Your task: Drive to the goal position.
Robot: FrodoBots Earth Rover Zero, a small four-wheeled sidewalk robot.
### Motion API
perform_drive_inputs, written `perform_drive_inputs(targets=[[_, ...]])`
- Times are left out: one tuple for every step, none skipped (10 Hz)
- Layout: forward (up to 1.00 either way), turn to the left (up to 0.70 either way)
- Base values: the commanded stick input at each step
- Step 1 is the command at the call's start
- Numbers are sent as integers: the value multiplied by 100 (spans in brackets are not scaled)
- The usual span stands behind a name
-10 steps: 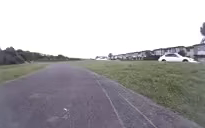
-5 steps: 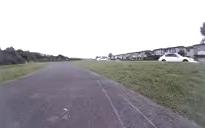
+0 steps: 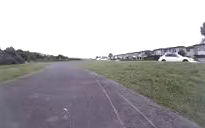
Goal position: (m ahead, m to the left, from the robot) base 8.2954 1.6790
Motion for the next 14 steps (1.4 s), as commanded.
perform_drive_inputs(targets=[[6,0],[7,0],[7,0],[7,0],[6,0],[7,0],[6,0],[6,0],[7,0],[7,0],[7,0],[7,0],[7,0],[7,0]])
